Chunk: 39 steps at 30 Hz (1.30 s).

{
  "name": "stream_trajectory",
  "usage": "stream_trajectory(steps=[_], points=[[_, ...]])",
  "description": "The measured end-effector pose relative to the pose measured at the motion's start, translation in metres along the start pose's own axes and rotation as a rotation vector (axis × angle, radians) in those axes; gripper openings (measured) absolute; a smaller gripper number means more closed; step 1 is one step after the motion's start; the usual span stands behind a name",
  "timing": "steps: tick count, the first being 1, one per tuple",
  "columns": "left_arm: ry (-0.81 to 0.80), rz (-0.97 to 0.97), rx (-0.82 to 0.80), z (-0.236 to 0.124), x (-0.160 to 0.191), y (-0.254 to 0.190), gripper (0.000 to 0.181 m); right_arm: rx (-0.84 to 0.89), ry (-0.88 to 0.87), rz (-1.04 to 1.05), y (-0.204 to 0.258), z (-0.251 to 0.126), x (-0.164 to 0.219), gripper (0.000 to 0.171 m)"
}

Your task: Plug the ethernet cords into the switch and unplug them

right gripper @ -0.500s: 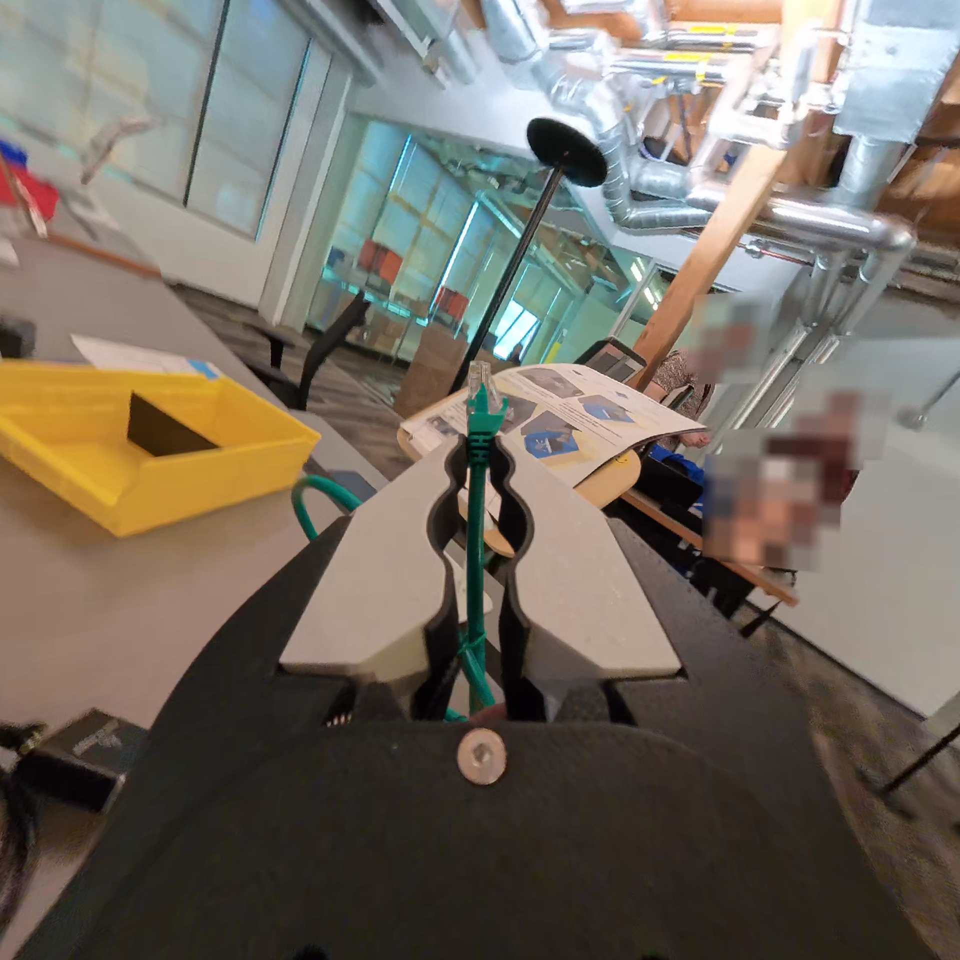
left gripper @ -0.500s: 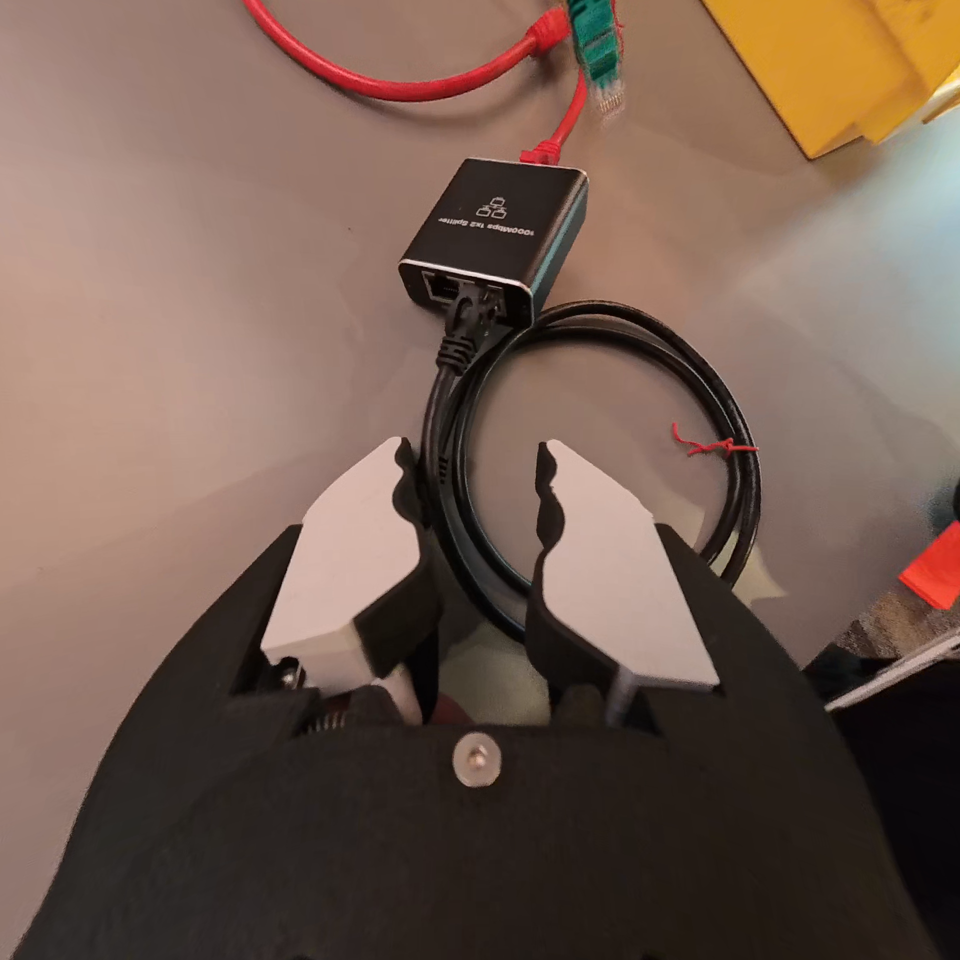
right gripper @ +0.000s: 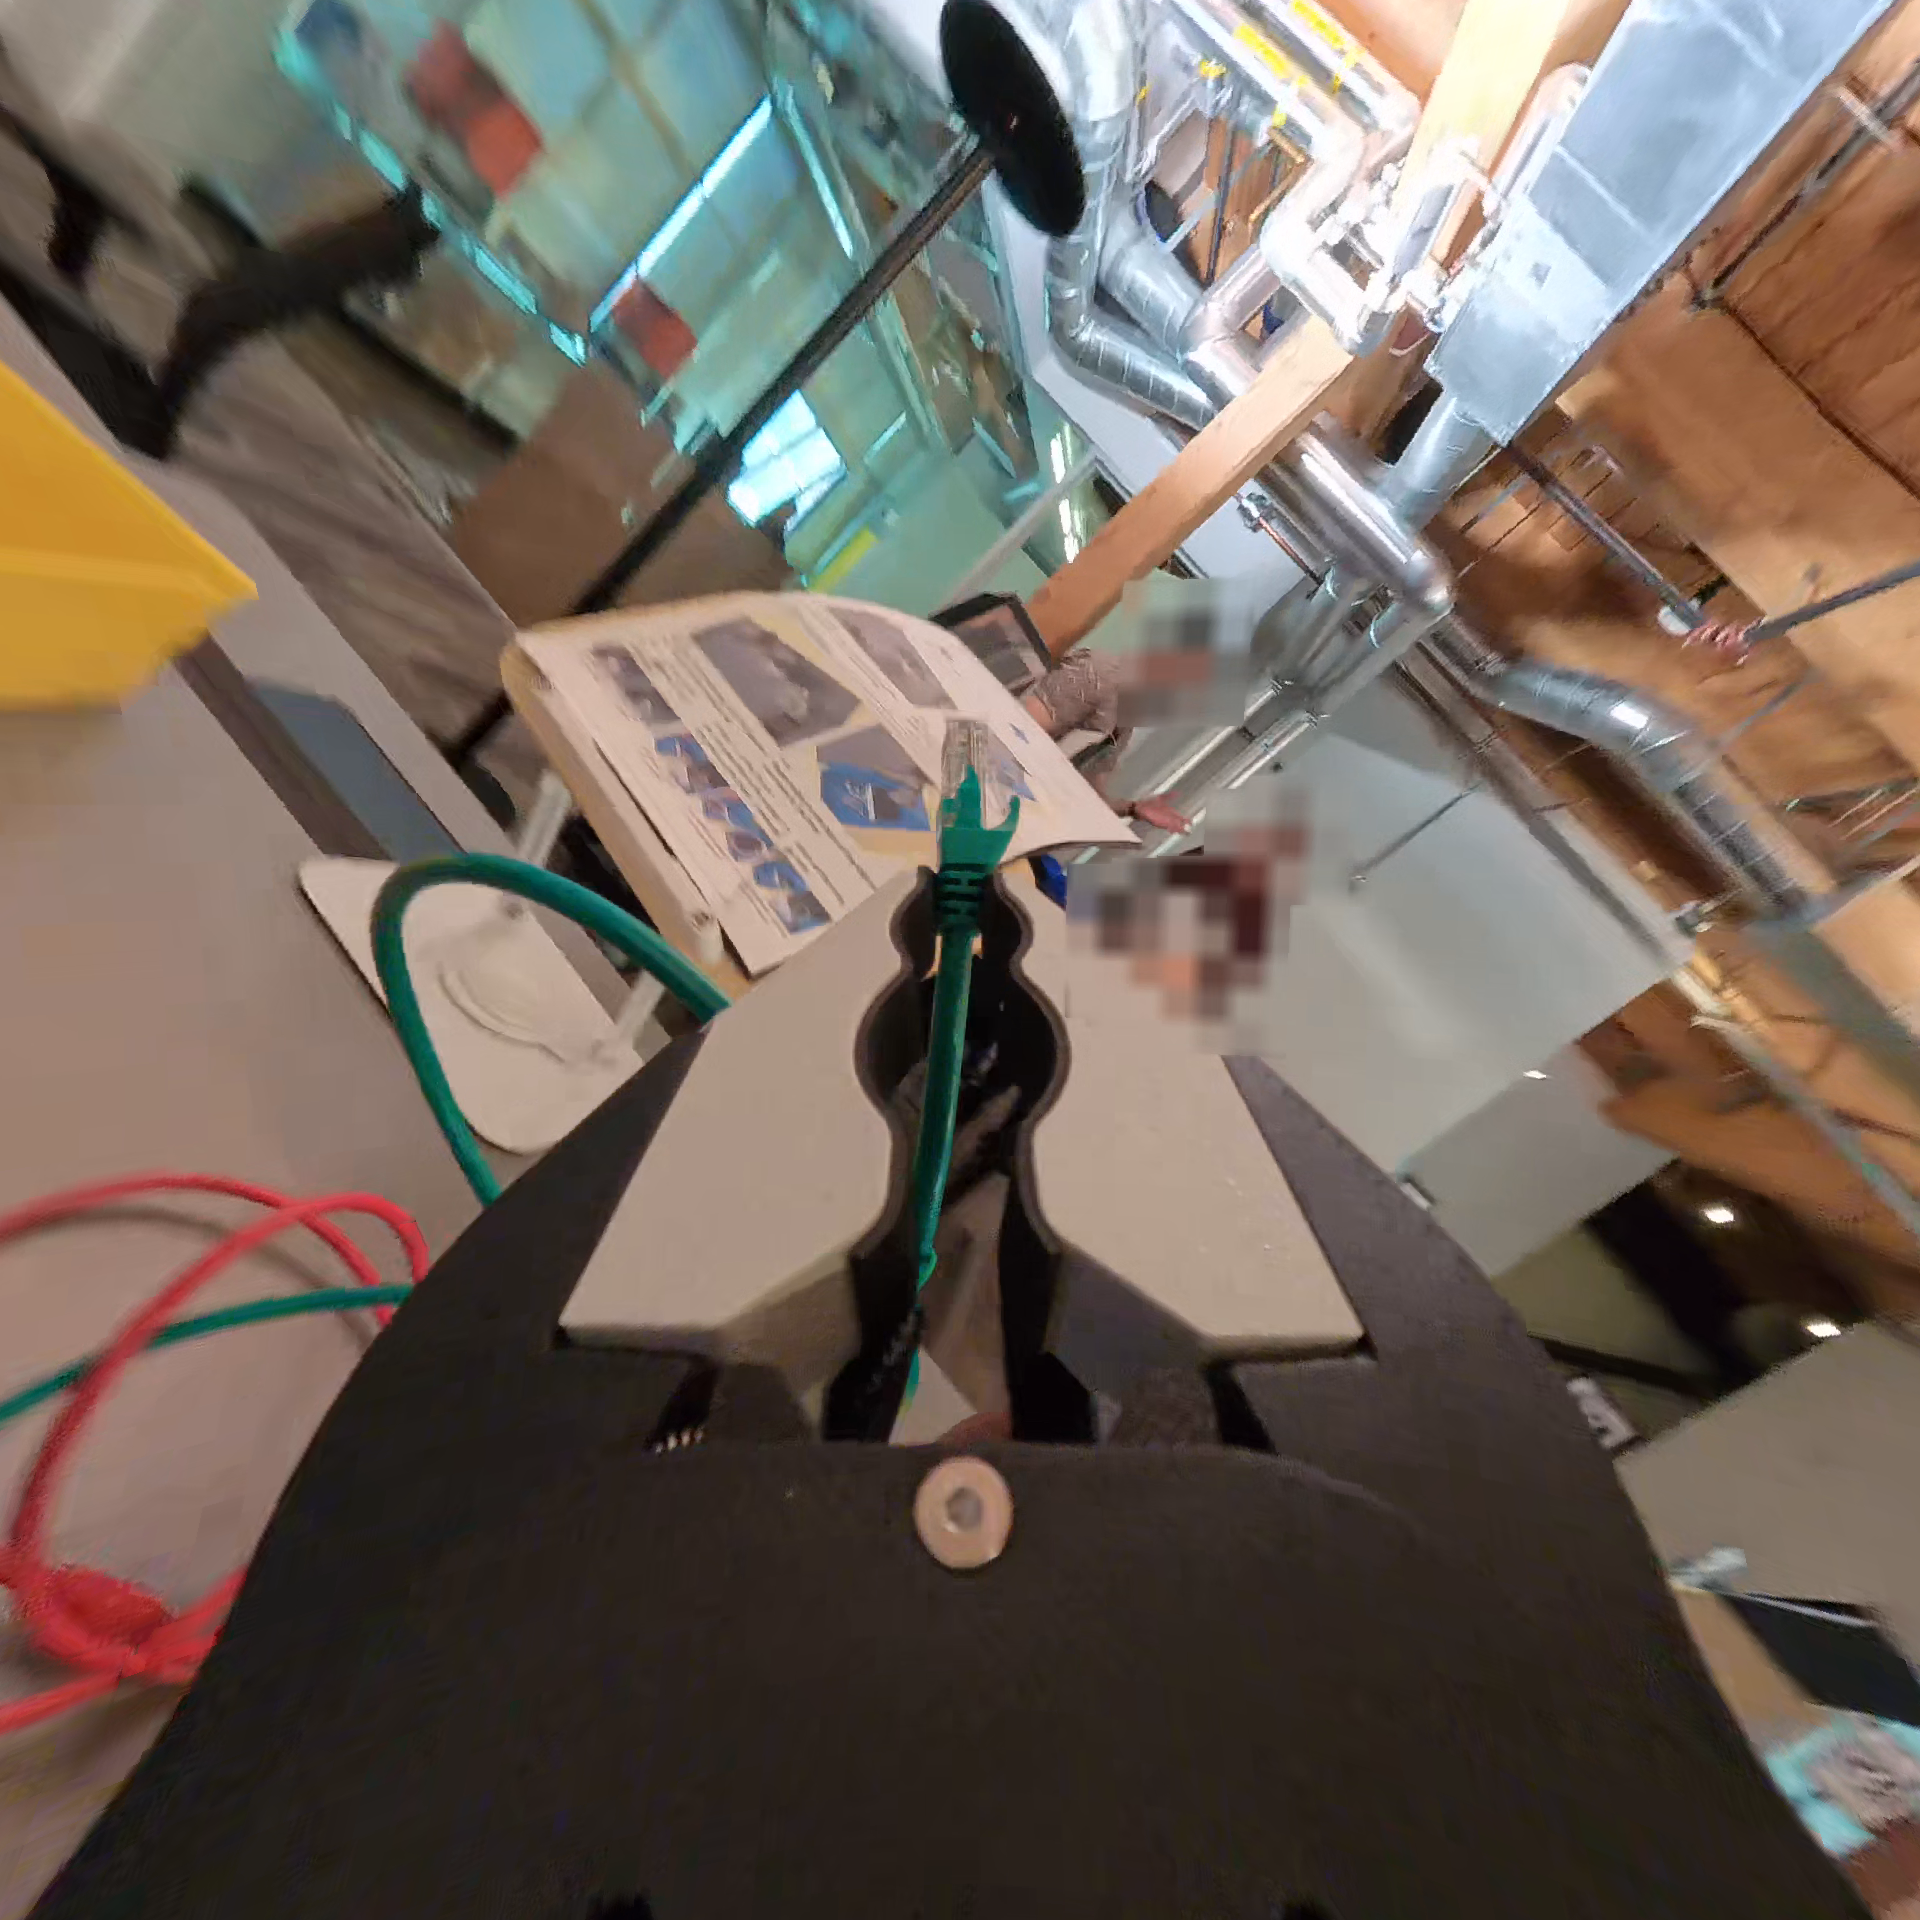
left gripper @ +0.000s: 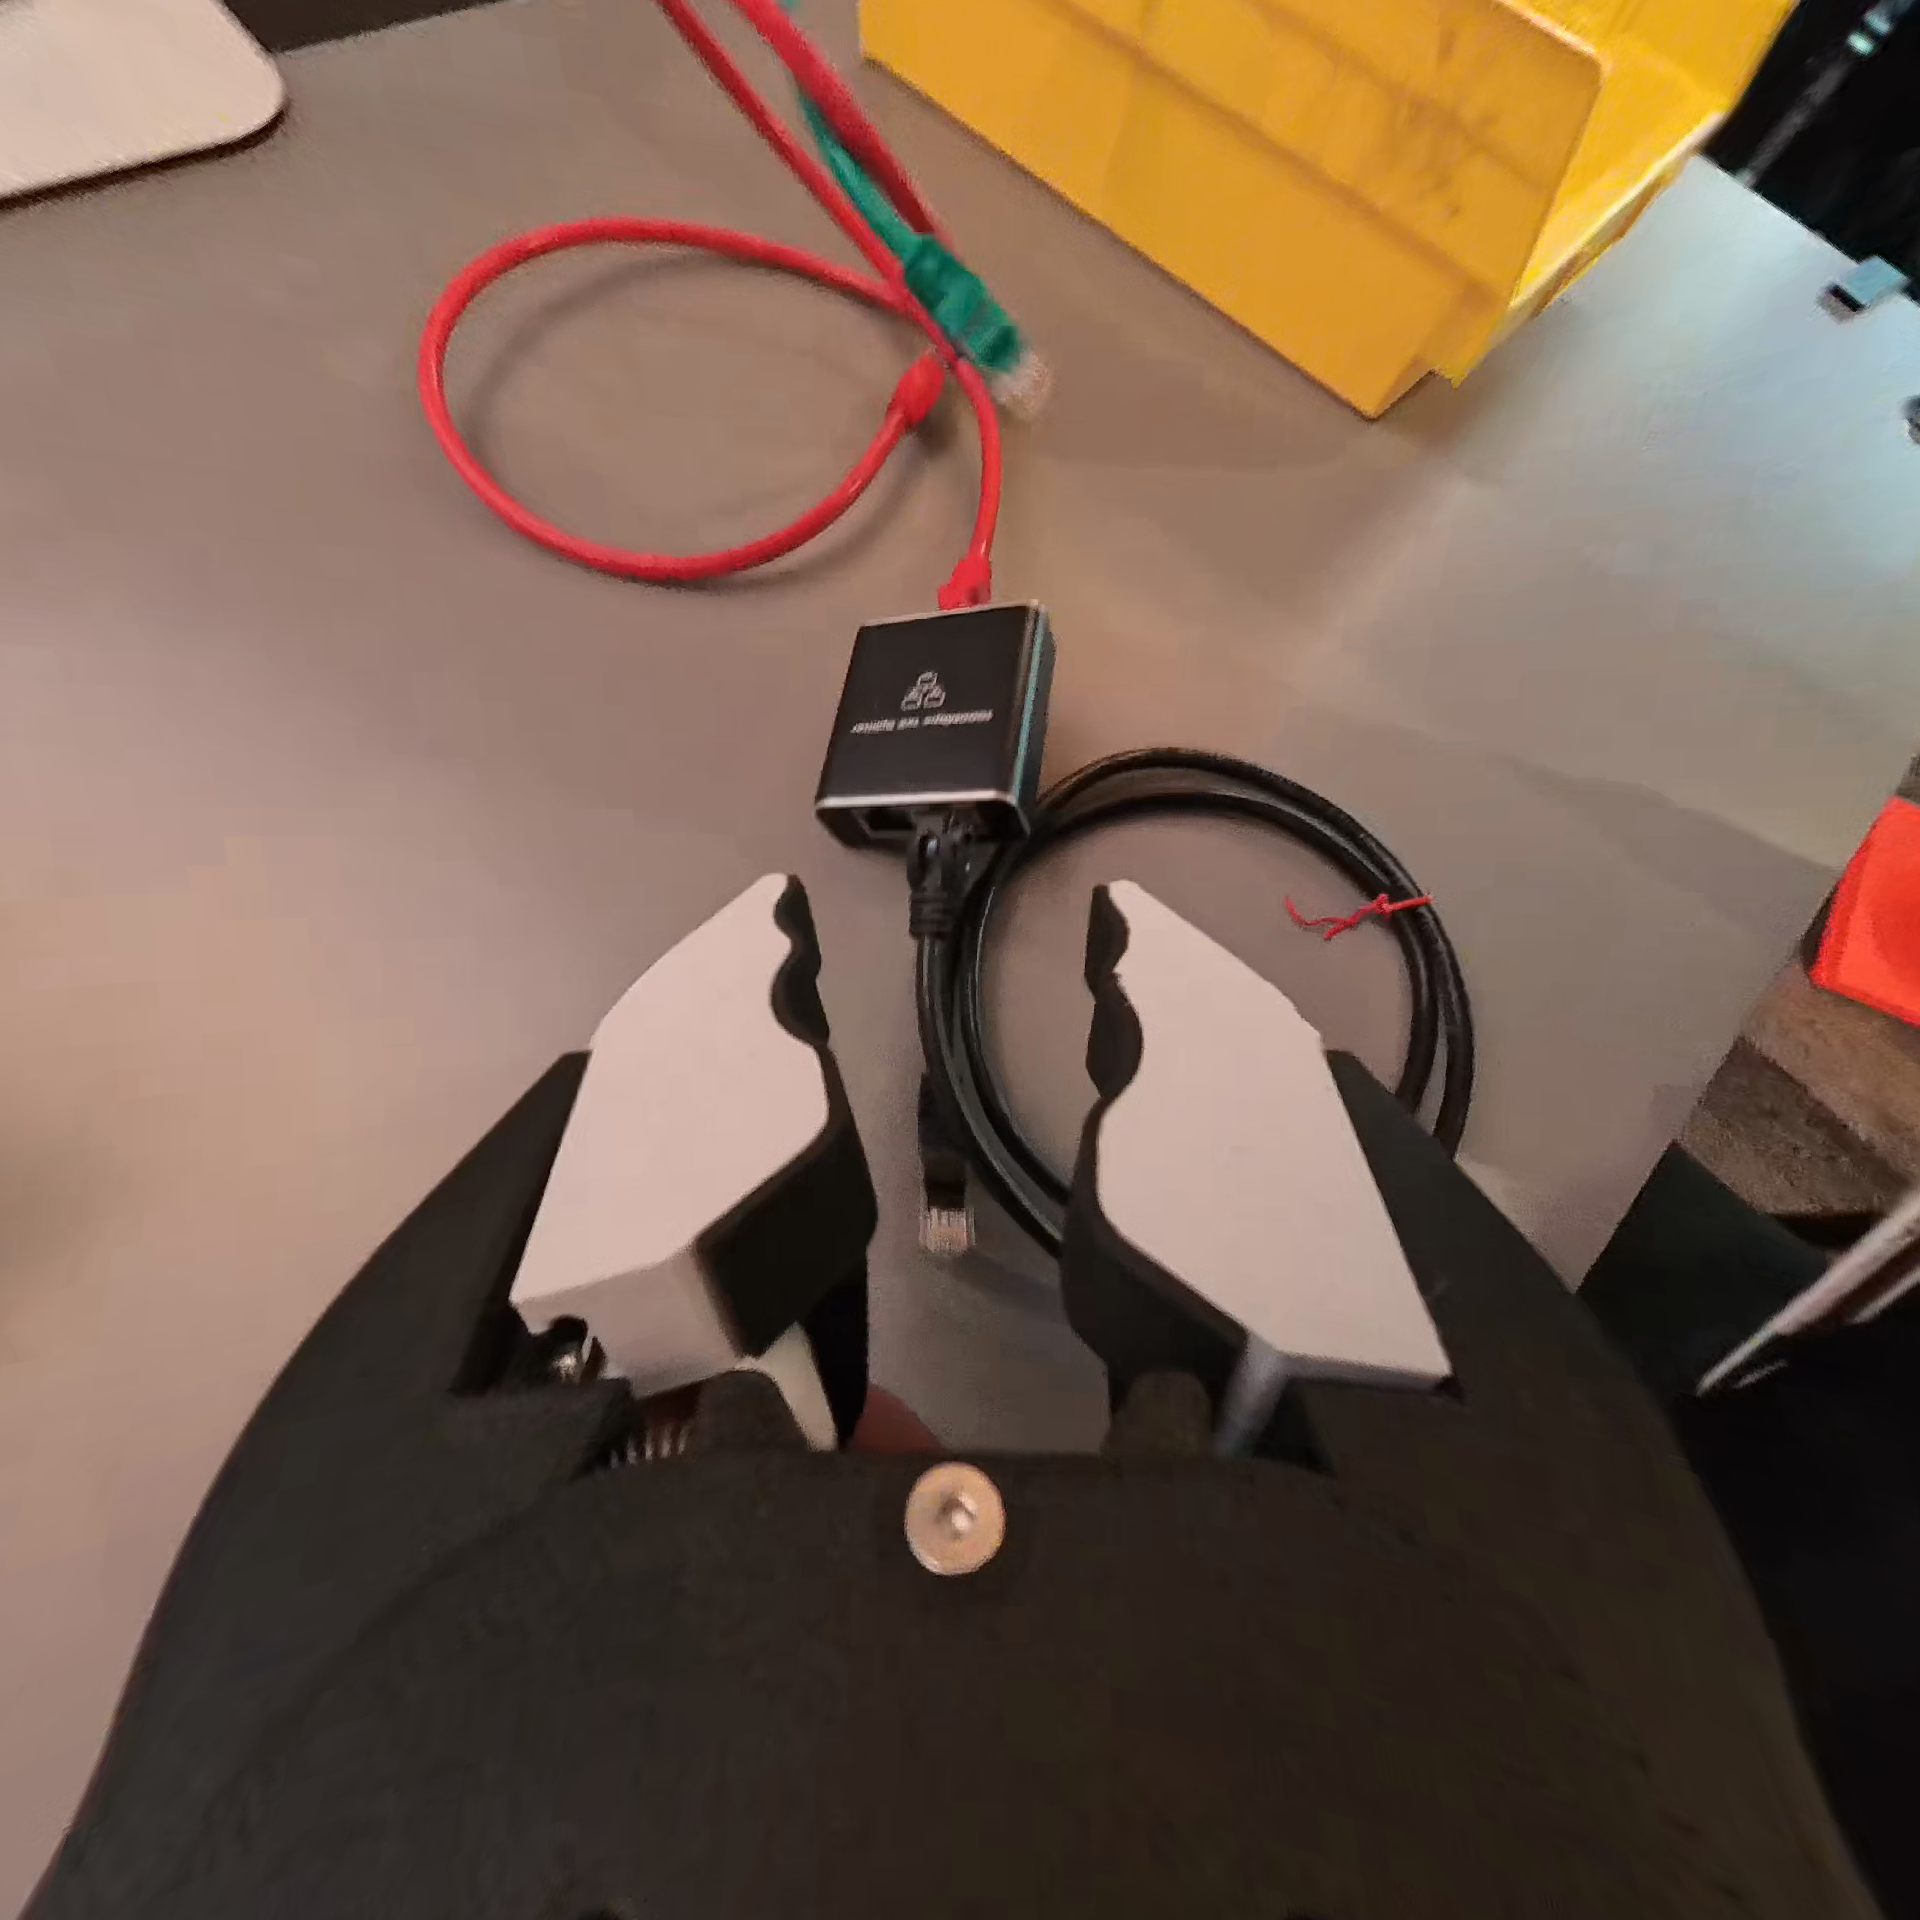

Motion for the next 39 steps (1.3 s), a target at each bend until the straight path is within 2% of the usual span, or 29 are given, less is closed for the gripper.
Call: stream_trajectory(steps=[3,7,10,12,15,18,21,25,26,31,33,35,39], points=[[-0.020,0.083,0.017,0.006,-0.018,0.005,0.046,-0.019,0.093,-0.153,0.020,0.024,0.022,0.006],[-0.052,0.246,0.029,0.024,-0.050,0.005,0.044,0.003,0.193,-0.208,0.033,0.050,0.055,0.006],[-0.061,0.368,0.024,0.042,-0.067,0.007,0.043,-0.042,0.244,-0.285,0.052,0.070,0.075,0.006],[-0.044,0.469,0.013,0.052,-0.075,0.011,0.044,-0.032,0.254,-0.298,0.048,0.076,0.079,0.006],[-0.054,0.562,0.006,0.054,-0.087,0.025,0.051,0.036,0.247,-0.275,0.016,0.074,0.072,0.006],[-0.075,0.669,0.060,0.049,-0.093,0.041,0.058,0.091,0.215,-0.218,-0.019,0.062,0.060,0.007],[-0.084,0.878,0.038,0.049,-0.094,0.053,0.058,0.107,0.163,-0.082,-0.042,0.048,0.050,0.006],[0.019,1.207,0.127,0.061,-0.074,0.049,0.062,0.098,0.117,0.070,-0.053,0.030,0.044,0.006],[0.053,1.291,0.142,0.064,-0.068,0.049,0.068,0.096,0.107,0.084,-0.055,0.024,0.041,0.006],[0.111,1.613,0.213,0.077,-0.052,0.048,0.085,0.068,0.102,0.049,-0.049,-0.012,0.022,0.006],[0.081,1.739,0.255,0.078,-0.054,0.043,0.085,0.052,0.104,0.021,-0.044,-0.029,0.016,0.006],[0.056,1.882,0.320,0.077,-0.055,0.032,0.090,0.052,0.112,0.020,-0.043,-0.045,0.015,0.005],[0.126,2.143,0.467,0.085,-0.051,0.015,0.098,0.088,0.105,0.056,-0.051,-0.075,0.013,0.006]])
Point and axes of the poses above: each gripper's, where its closed fingertips meet, z out along the fingers, x out of its underside, y = z × x across the jaws, the point moved 6 cm from there along -z, back along the fingers, and after that the axes turned 2 degrees about z, right-handed, at the moved point
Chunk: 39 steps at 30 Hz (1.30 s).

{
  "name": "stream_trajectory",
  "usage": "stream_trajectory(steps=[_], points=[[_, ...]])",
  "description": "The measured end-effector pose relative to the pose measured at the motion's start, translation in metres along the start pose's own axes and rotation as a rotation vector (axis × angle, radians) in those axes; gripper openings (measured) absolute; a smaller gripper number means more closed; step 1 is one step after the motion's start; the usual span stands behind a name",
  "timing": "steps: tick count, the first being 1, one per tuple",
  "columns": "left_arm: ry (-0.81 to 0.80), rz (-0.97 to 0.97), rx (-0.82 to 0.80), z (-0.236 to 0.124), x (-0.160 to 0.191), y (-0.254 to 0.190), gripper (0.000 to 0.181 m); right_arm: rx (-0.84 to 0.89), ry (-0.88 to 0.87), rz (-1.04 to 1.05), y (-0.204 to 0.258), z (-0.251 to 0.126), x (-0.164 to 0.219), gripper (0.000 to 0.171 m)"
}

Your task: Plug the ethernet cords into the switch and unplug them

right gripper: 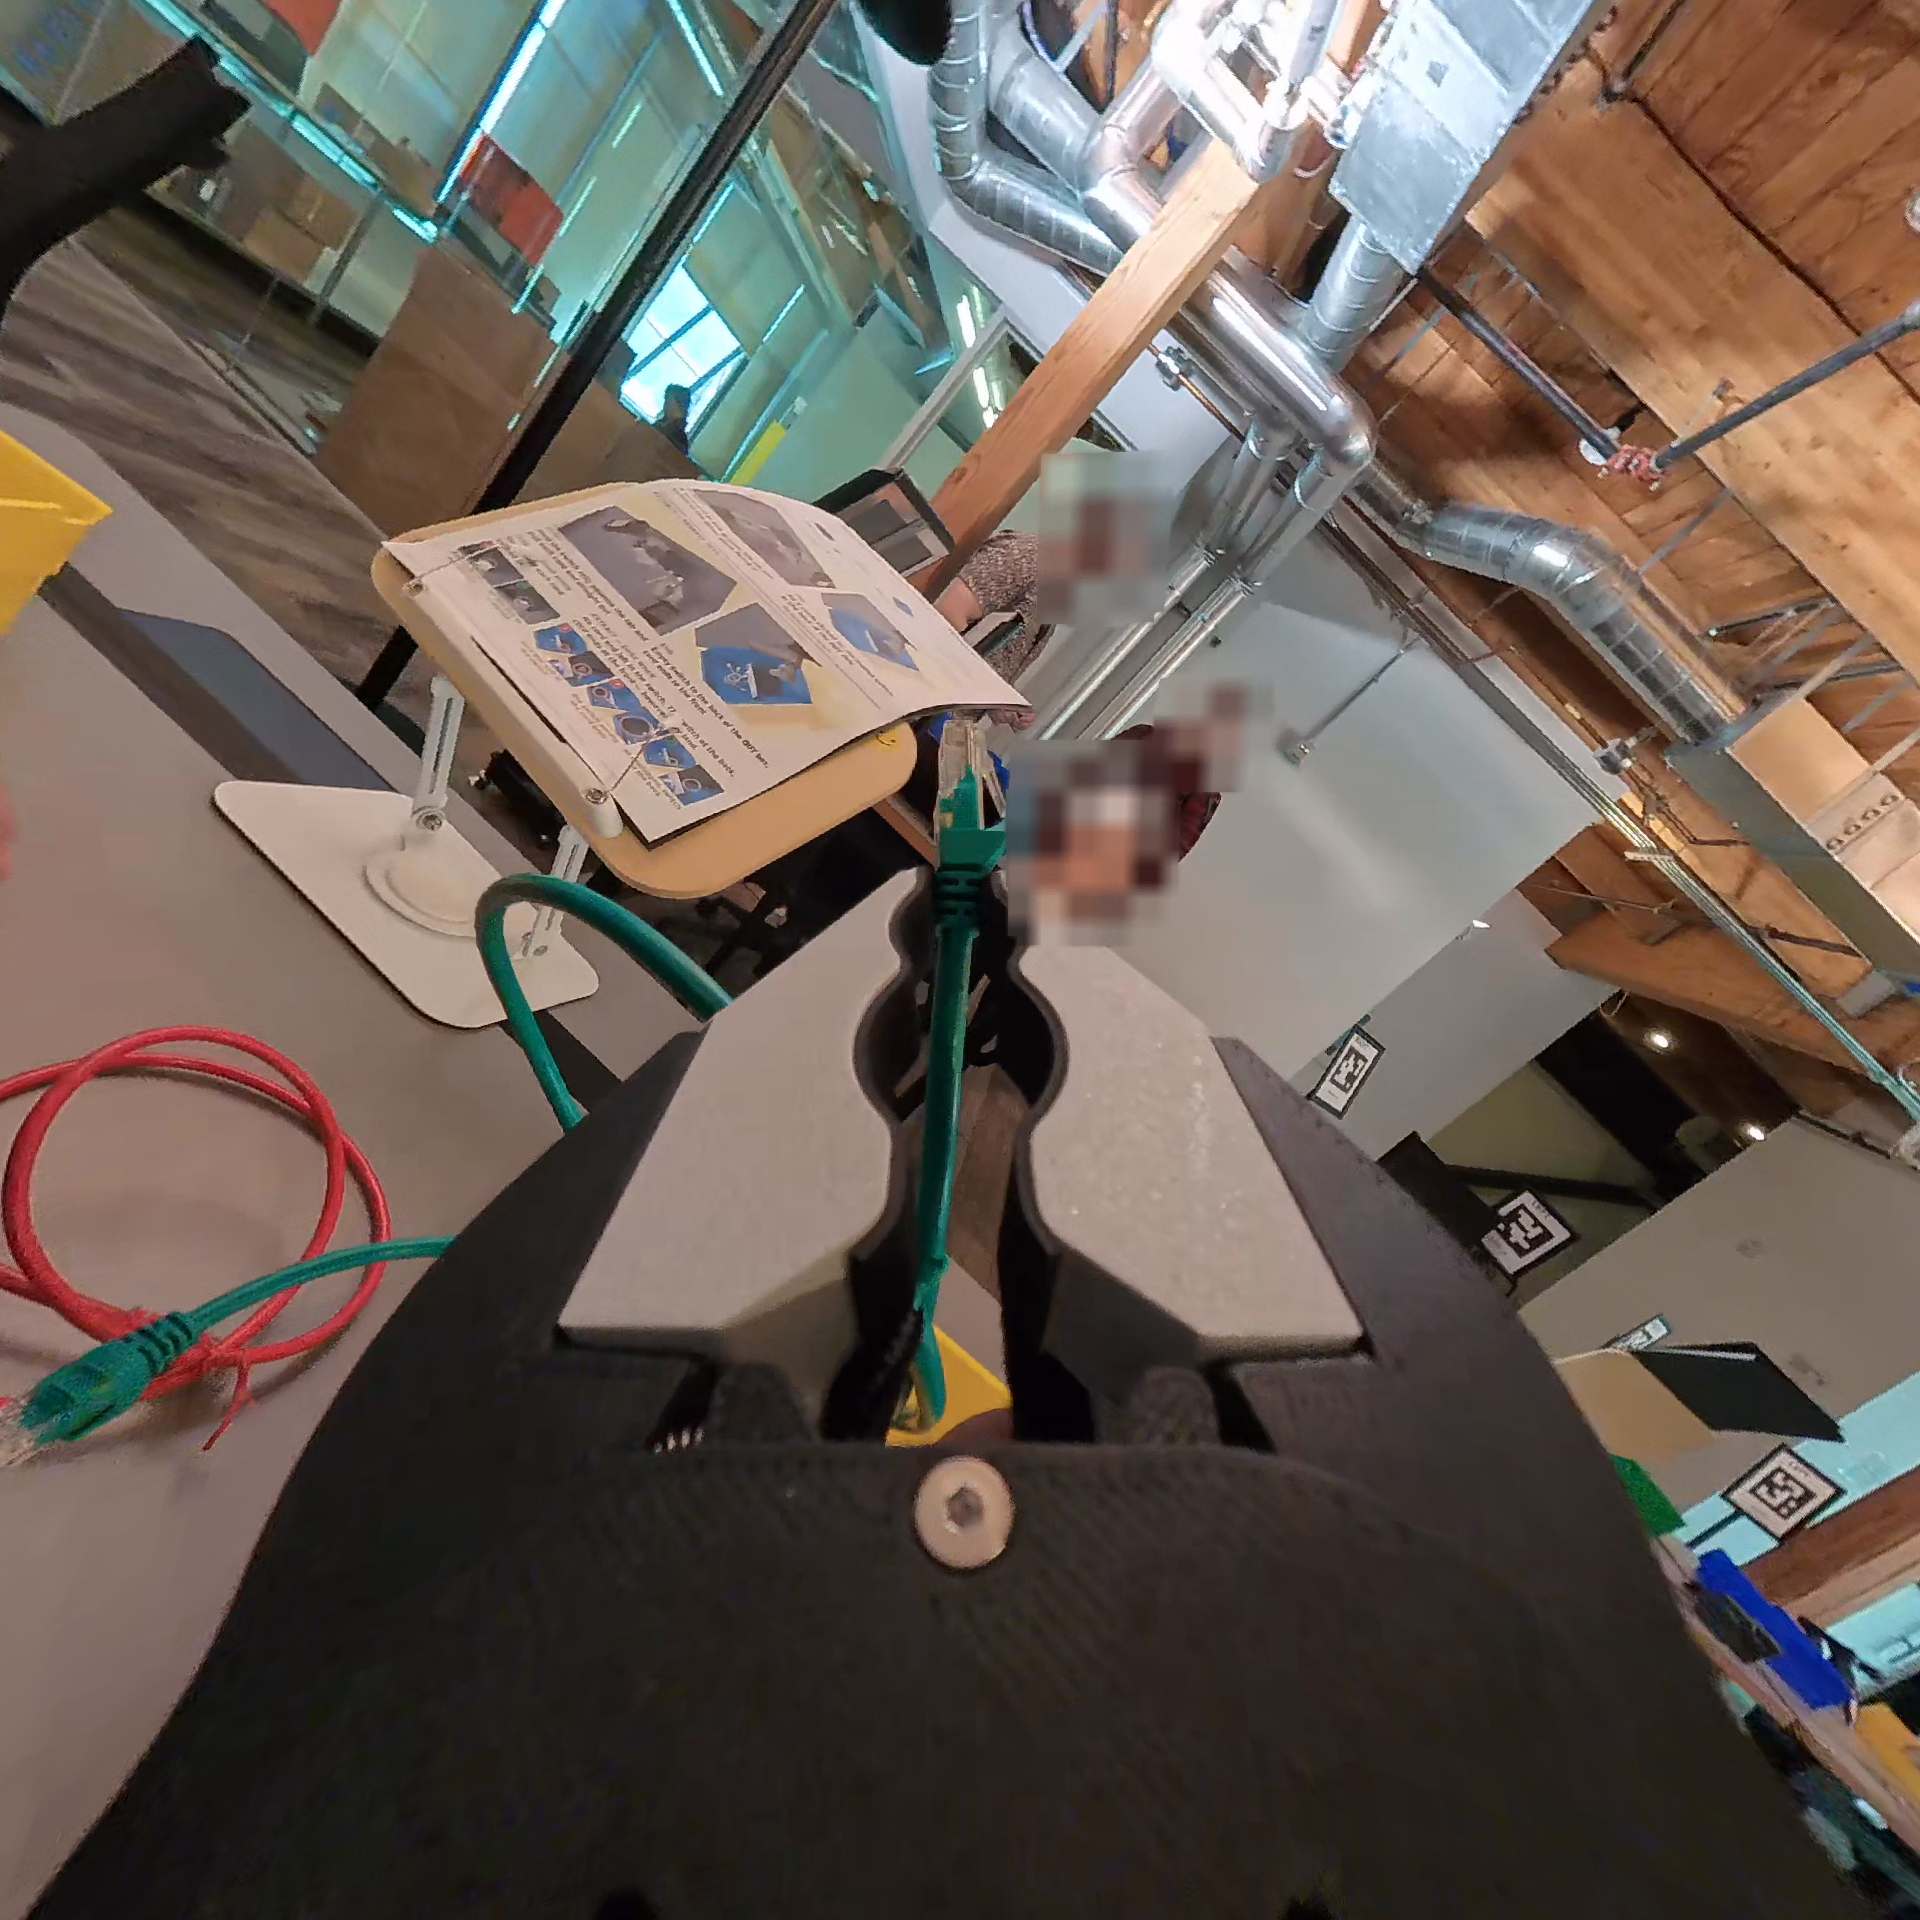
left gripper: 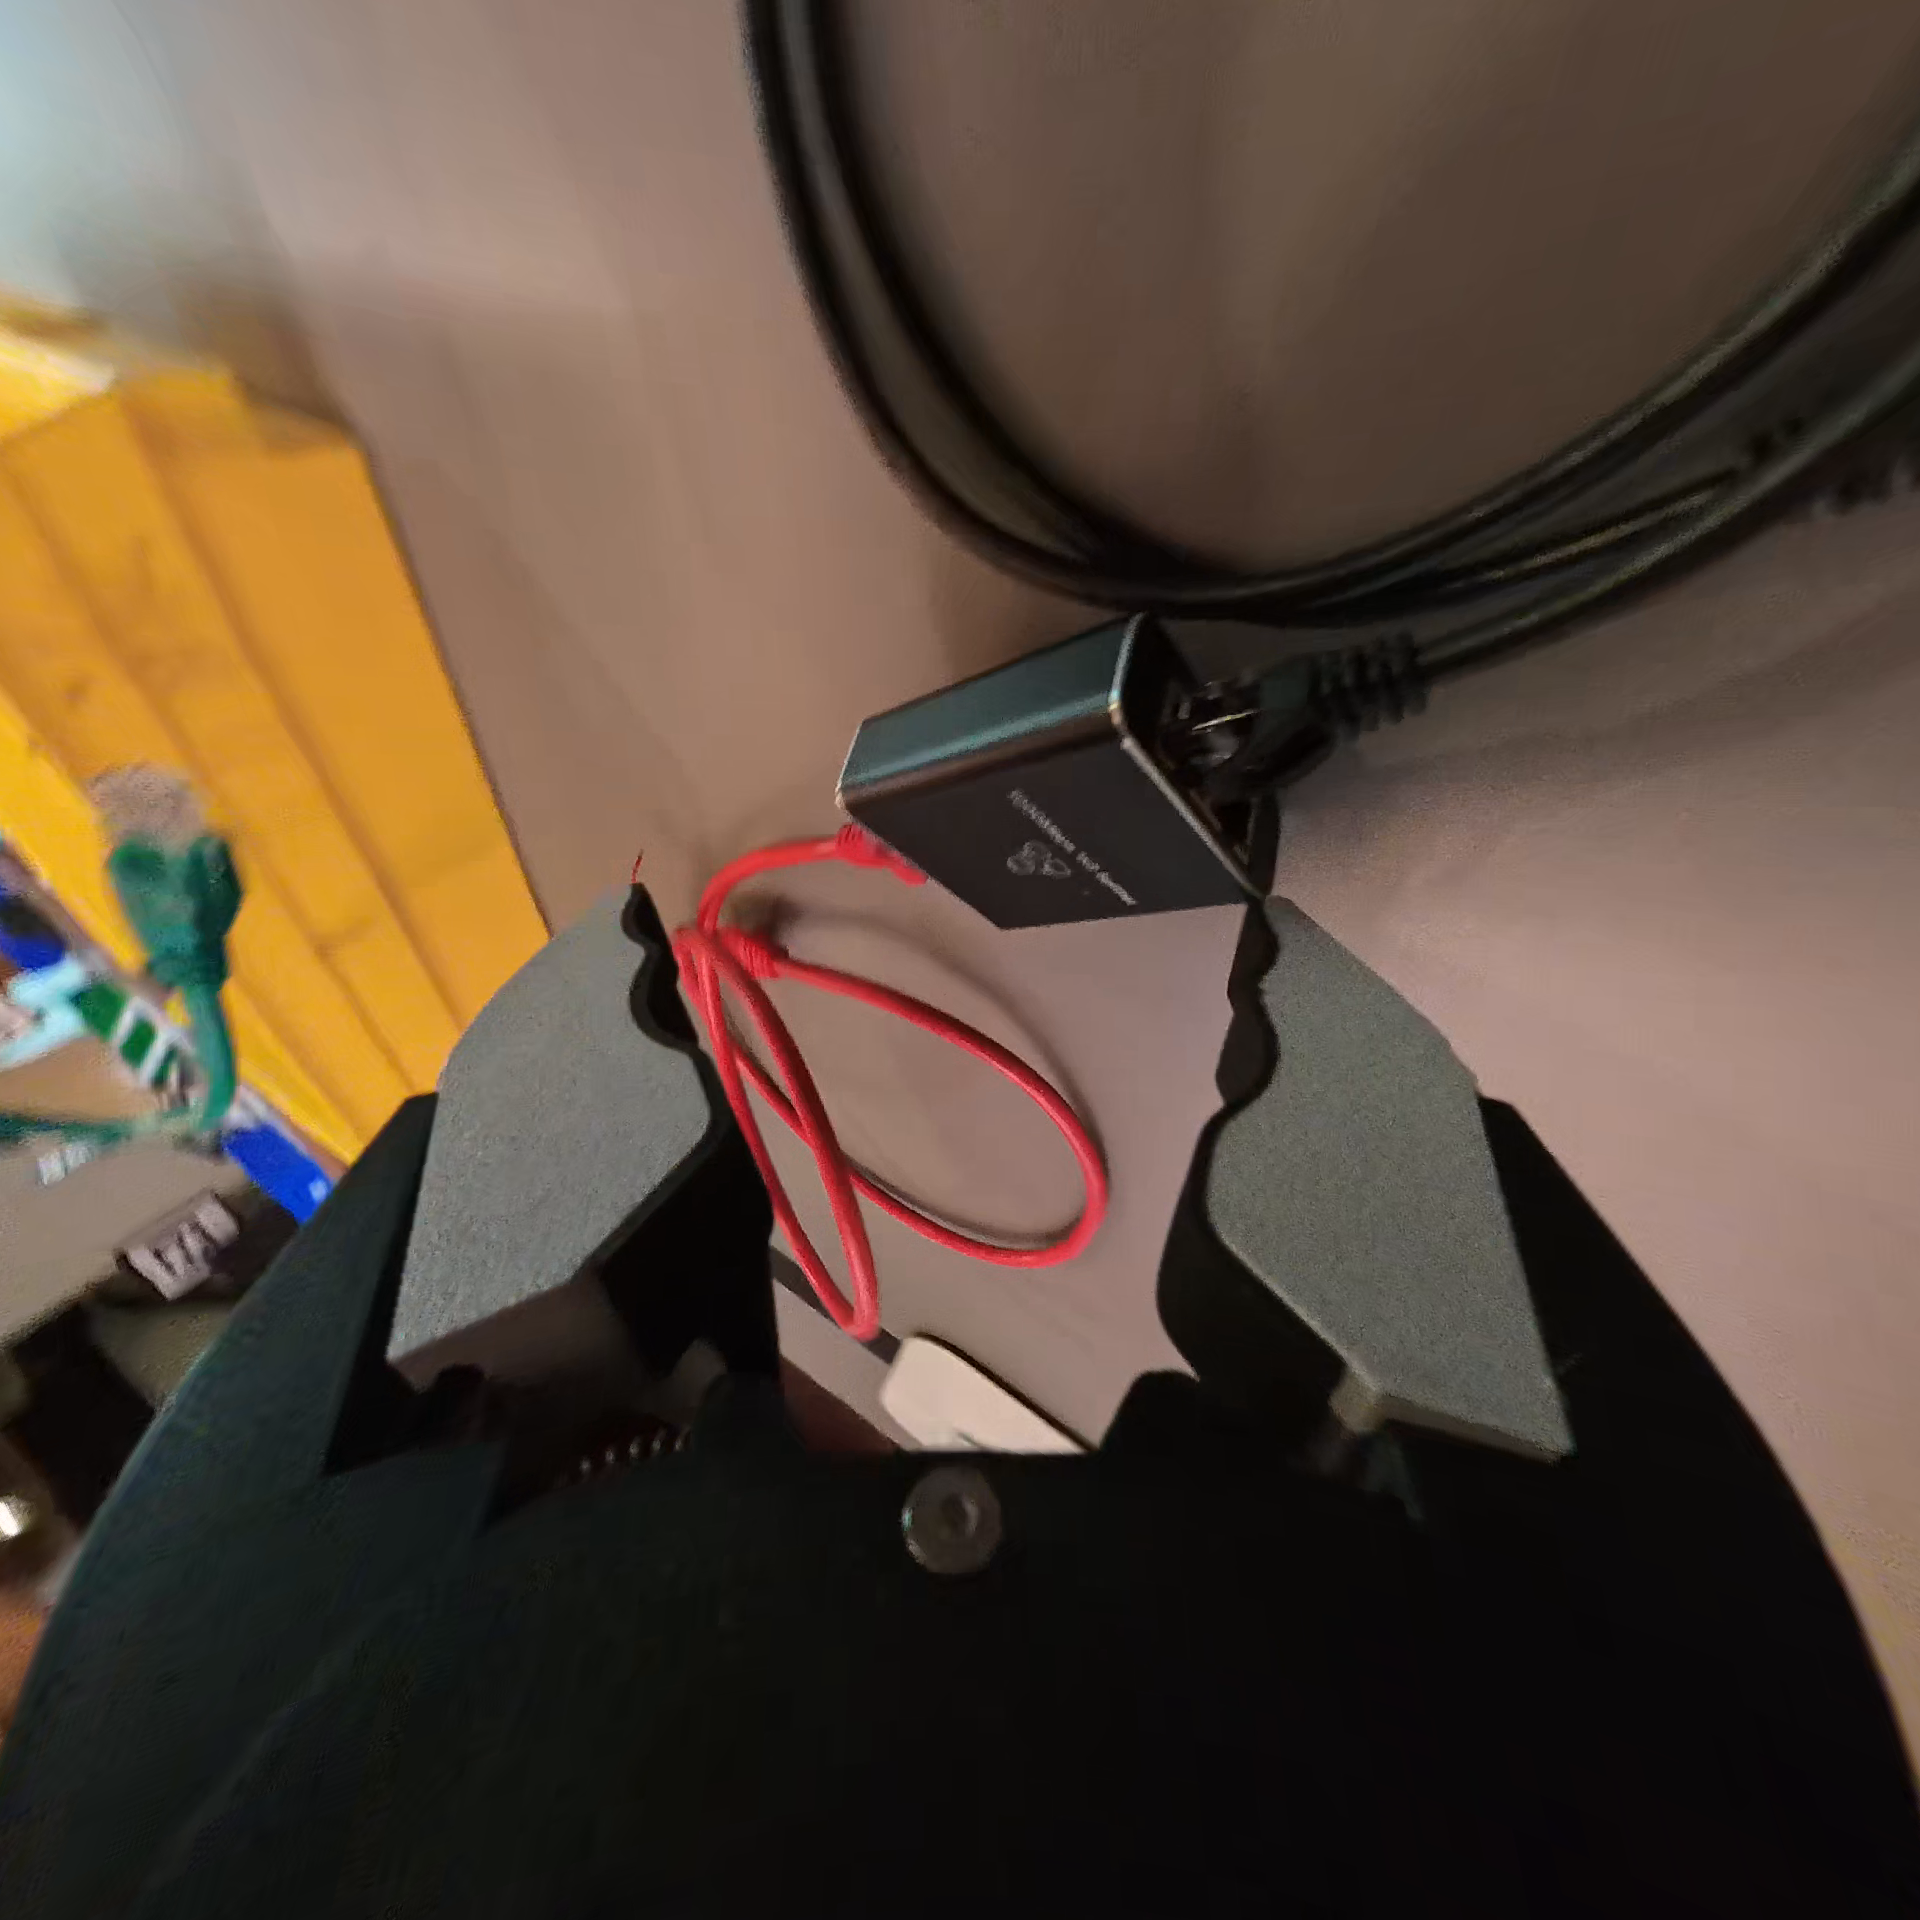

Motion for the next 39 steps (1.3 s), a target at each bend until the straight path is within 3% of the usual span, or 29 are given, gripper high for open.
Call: stream_trajectory(steps=[5,8,10,15,21,27,35,39], points=[[-0.073,0.194,0.154,0.019,-0.012,0.000,0.102,0.008,-0.004,-0.008,-0.007,-0.015,0.002,0.006],[-0.115,0.255,0.199,0.024,-0.014,0.001,0.095,0.000,-0.028,0.026,-0.011,-0.019,0.004,0.006],[-0.132,0.288,0.238,0.024,-0.014,-0.001,0.082,-0.002,-0.035,0.046,-0.014,-0.021,0.007,0.006],[-0.143,0.196,0.331,0.028,-0.015,0.002,0.076,-0.019,-0.054,0.065,-0.015,-0.022,0.013,0.006],[-0.128,-0.147,0.427,0.033,-0.014,0.012,0.072,-0.049,-0.057,0.072,-0.013,-0.024,0.016,0.006],[-0.017,-0.569,0.563,0.032,0.010,0.010,0.072,-0.097,-0.042,0.054,-0.001,-0.024,0.016,0.006],[-0.030,-1.296,0.723,0.020,0.009,0.001,0.071,-0.169,-0.027,0.018,0.020,-0.026,0.008,0.006],[-0.049,-1.370,0.602,0.023,0.000,-0.004,0.071,-0.201,-0.020,0.023,0.033,-0.033,0.008,0.006]])
Point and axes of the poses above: each gripper's, where its closed fingertips meet, z out along the fingers, x out of its underside, y = z × x across the jaws, the point moved 6 cm from there along -z, back along the fingers, and after that the axes turned 2 degrees about z, right-handed, at the moved point
